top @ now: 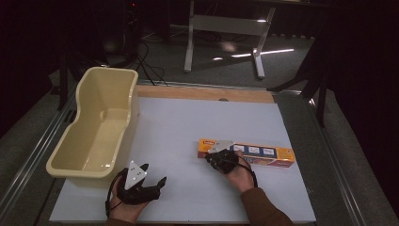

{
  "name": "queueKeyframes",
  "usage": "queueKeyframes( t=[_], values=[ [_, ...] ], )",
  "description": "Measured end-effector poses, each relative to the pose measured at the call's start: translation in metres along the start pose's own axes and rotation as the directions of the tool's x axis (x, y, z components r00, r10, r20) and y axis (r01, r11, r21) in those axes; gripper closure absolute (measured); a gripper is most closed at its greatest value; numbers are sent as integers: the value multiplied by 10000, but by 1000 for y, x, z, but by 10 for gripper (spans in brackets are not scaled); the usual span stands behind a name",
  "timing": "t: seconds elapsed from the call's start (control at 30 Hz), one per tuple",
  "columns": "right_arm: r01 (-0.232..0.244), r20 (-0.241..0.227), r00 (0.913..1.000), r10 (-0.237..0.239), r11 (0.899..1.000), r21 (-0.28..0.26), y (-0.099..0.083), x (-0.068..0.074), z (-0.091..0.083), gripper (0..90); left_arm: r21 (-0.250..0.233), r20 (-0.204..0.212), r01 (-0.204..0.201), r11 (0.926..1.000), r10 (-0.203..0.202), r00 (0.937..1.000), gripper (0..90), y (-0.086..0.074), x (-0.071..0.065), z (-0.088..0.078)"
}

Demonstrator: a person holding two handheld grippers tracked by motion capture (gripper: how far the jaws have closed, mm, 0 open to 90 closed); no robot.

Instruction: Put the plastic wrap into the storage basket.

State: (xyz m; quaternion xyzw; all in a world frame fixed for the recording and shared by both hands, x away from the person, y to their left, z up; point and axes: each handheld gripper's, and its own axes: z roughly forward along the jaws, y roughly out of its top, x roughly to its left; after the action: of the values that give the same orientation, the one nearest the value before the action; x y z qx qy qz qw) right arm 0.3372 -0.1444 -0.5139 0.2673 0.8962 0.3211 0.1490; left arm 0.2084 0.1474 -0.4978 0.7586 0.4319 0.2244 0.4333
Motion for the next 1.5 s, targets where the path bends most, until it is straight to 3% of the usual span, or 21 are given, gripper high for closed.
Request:
queueKeyframes(
  t=[0.03, 0.2, 0.27, 0.3, 0.43, 0.57, 0.63, 0.67, 0.83, 1.03, 1.07, 1.13, 1.2, 1.37, 1.47, 1.5],
  values=[
    [0, 0, 10000, 0, 10000, 0, 0, 0, 0, 896, 0, 0, 0, 10000, 0, 10000, 226, 0, 0, 0],
    [-1166, 673, 9910, 1159, 9932, 67, 7, -34, -1, 839, -27, 11, 76, 10000, -76, 10000, 228, 0, 1, 0],
    [-1845, -54, 9828, 1846, 9828, 103, 5, -44, -3, 633, -34, 20, 73, 10000, -73, 10000, 228, 0, 1, -1],
    [-1909, -672, 9793, 1907, 9816, 37, 4, -48, -8, 548, -36, 28, 82, 10000, -82, 10000, 228, 0, 1, -1],
    [-1255, -846, 9890, 1215, 9911, -440, 2, -52, -33, 393, 15, 66, 161, 9999, -161, 9998, 228, 0, 2, 1],
    [-1062, -434, 9936, 1041, 9931, -493, -4, -73, -54, 317, -20, 63, 101, 9999, -101, 9999, 227, 0, 1, 1],
    [-994, -311, 9946, 987, 9948, -237, -8, -84, -60, 217, -2, 50, 156, 9999, -156, 9999, 227, 0, 1, 1],
    [-984, -21, 9951, 984, 9951, -21, -10, -89, -62, 196, 1, 42, 193, 9998, -193, 9998, 227, -1, 2, 2],
    [-872, 530, 9951, 834, 9934, 740, -23, -112, -67, 145, -34, 12, 164, 9999, -164, 9999, 228, 0, 1, 2],
    [-785, 391, 9965, 733, 9850, 1540, -33, -128, -59, 141, -6, -2, 153, 9999, -153, 9999, 231, -1, 0, 2],
    [-813, 169, 9967, 795, 9769, 1974, -37, -133, -52, 140, -3, -14, 123, 9999, -123, 9999, 232, -1, 0, 3],
    [-932, -104, 9951, 982, 9687, 2302, -38, -135, -45, 148, 23, 5, 120, 9999, -120, 9999, 231, -1, -1, 3],
    [-837, -155, 9957, 913, 9594, 2694, -38, -135, -37, 149, 17, -1, 72, 10000, -72, 10000, 231, -1, -1, 2],
    [-1277, -141, 9901, 1397, 9382, 3218, -33, -132, -37, 190, -46, -74, 156, 9999, -156, 9999, 231, -1, 0, 2],
    [-1790, -54, 9809, 1945, 9128, 3670, -30, -126, -39, 212, -42, -66, 123, 9999, -123, 9999, 231, -1, 0, 2],
    [-2081, -121, 9731, 2300, 9007, 3814, -29, -124, -40, 222, -31, -82, 100, 9999, -100, 9999, 231, -1, -1, 2]
  ],
)
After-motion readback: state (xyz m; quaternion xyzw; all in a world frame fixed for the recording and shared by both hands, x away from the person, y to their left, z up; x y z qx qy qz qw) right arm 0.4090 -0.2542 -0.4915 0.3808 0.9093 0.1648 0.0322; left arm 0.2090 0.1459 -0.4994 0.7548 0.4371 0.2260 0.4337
